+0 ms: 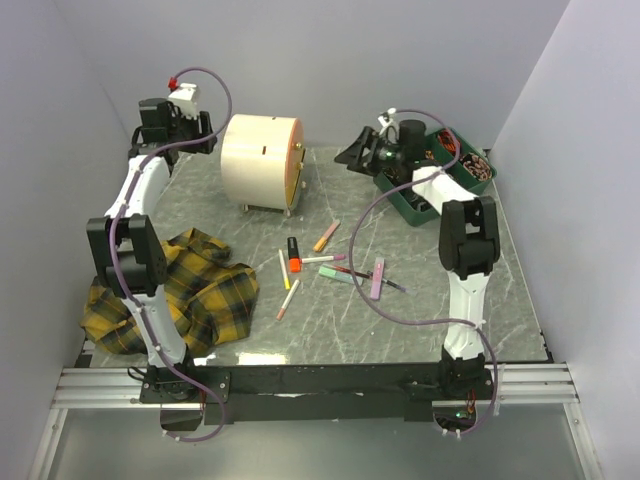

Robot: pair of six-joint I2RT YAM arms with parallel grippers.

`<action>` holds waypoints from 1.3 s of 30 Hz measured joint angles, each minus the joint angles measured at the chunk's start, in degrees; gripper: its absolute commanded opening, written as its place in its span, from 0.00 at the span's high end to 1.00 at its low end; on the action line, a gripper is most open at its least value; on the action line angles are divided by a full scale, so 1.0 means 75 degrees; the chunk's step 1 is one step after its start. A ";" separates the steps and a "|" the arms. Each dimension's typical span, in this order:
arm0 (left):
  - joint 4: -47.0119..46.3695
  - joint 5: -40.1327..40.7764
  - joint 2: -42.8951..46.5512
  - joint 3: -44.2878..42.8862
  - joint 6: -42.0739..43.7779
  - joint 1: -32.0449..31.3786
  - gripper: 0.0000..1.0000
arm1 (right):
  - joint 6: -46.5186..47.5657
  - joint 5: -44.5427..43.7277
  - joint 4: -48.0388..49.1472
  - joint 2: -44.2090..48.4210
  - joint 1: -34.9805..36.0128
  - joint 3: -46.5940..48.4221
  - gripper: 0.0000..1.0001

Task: Sort the stationery into containers
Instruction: Open the drawer in the storage box.

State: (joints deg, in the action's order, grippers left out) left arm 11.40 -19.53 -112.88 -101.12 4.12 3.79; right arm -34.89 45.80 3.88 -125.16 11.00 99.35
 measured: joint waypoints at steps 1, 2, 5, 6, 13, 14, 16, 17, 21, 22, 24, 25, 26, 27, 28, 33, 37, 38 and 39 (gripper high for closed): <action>0.0073 -0.0012 0.0093 0.0032 0.0000 0.0055 0.34 | -0.0216 0.0187 0.0262 0.0000 -0.0149 -0.0070 0.22; 0.0114 -0.0020 0.0154 0.0052 -0.0003 0.0105 0.34 | -0.0423 0.0361 0.0484 0.0000 -0.0251 -0.0111 0.23; 0.0280 -0.0044 0.0306 0.0058 -0.0012 0.0251 0.34 | -0.0997 0.0749 0.1107 0.0000 -0.0280 -0.0073 0.26; 0.0329 -0.0038 0.0332 0.0058 -0.0020 0.0291 0.33 | -0.1157 0.0874 0.1259 -0.0006 -0.0233 -0.0006 0.27; 0.0472 -0.0026 0.0373 0.0085 -0.0064 0.0370 0.32 | -0.1877 0.1364 0.2052 -0.0219 0.0283 0.0804 0.26; 0.0469 -0.0026 0.0376 0.0087 -0.0064 0.0367 0.32 | -0.1938 0.1399 0.2119 -0.0236 0.0356 0.0857 0.26; 0.0469 -0.0012 0.0393 0.0119 -0.0058 0.0367 0.32 | -0.2020 0.1428 0.2192 -0.0268 0.0463 0.0912 0.27; 0.0478 -0.0009 0.0434 0.0166 -0.0052 0.0367 0.32 | -0.2046 0.1443 0.2215 -0.0312 0.0516 0.0965 0.27; 0.0530 -0.0006 0.0519 0.0210 -0.0041 0.0367 0.32 | -0.2090 0.1440 0.2229 -0.0504 0.0627 0.1067 0.27; 0.0527 -0.0006 0.0533 0.0213 -0.0041 0.0367 0.32 | -0.2087 0.1434 0.2226 -0.0571 0.0647 0.1107 0.27; 0.0530 -0.0006 0.0580 0.0259 -0.0041 0.0370 0.32 | -0.2084 0.1408 0.2218 -0.0761 0.0699 0.1230 0.27; 0.0522 -0.0003 0.0603 0.0289 -0.0041 0.0370 0.32 | -0.2081 0.1393 0.2209 -0.0831 0.0711 0.1259 0.28; 0.0525 -0.0006 0.0621 0.0318 -0.0038 0.0367 0.32 | -0.2075 0.1367 0.2183 -0.0892 0.0726 0.1274 0.28; 0.0536 -0.0006 0.0632 0.0350 -0.0038 0.0367 0.32 | -0.2072 0.1355 0.2148 -0.0938 0.0740 0.1279 0.29; 0.0533 -0.0006 0.0632 0.0370 -0.0038 0.0367 0.32 | -0.2052 0.1352 0.2110 -0.0982 0.0755 0.1309 0.30; 0.0542 -0.0003 0.0644 0.0571 -0.0035 0.0367 0.32 | -0.1976 0.1309 0.2063 -0.1163 0.0833 0.1699 0.35; 0.0560 0.0000 0.0650 0.0667 -0.0032 0.0367 0.31 | -0.1920 0.1294 0.2060 -0.1256 0.0886 0.1985 0.37; 0.0565 0.0003 0.0656 0.0685 -0.0032 0.0367 0.31 | -0.1906 0.1294 0.2063 -0.1276 0.0901 0.2022 0.37; 0.0583 0.0003 0.0659 0.0691 -0.0032 0.0367 0.31 | -0.1883 0.1291 0.2066 -0.1311 0.0915 0.2104 0.38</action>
State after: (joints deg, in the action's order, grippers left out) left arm 15.77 -19.51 -107.94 -95.94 3.88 6.55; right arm -49.01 55.48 19.38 -135.00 17.87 115.13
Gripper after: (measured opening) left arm 0.684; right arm 0.637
